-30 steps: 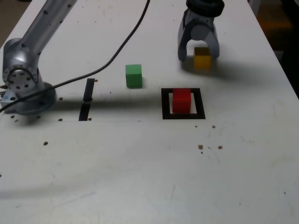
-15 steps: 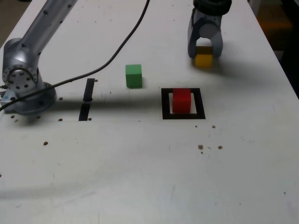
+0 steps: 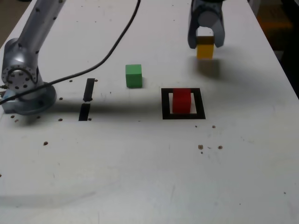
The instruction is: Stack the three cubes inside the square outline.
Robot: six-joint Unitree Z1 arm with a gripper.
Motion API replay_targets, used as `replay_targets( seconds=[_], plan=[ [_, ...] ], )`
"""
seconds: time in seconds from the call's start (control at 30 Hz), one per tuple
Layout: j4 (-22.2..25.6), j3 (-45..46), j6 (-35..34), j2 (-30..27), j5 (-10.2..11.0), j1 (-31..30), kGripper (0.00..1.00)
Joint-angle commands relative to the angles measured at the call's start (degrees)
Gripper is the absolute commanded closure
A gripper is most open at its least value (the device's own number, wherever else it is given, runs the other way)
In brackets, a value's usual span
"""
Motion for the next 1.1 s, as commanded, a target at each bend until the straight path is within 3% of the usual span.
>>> replay_targets(
  seconds=[0.0,0.3,0.53,1.07],
  plan=[
    [-0.1,1.5,-0.3,-2.2,0.3,-0.8,0.76],
    [-0.1,9.2,-4.1,-11.4,2.6,-6.0,0.76],
    [-0.1,15.0,-7.5,-16.7,2.5,-9.6,0.76],
    [-2.9,23.6,-15.9,-19.8,3.0,-17.2,0.76]
  ],
)
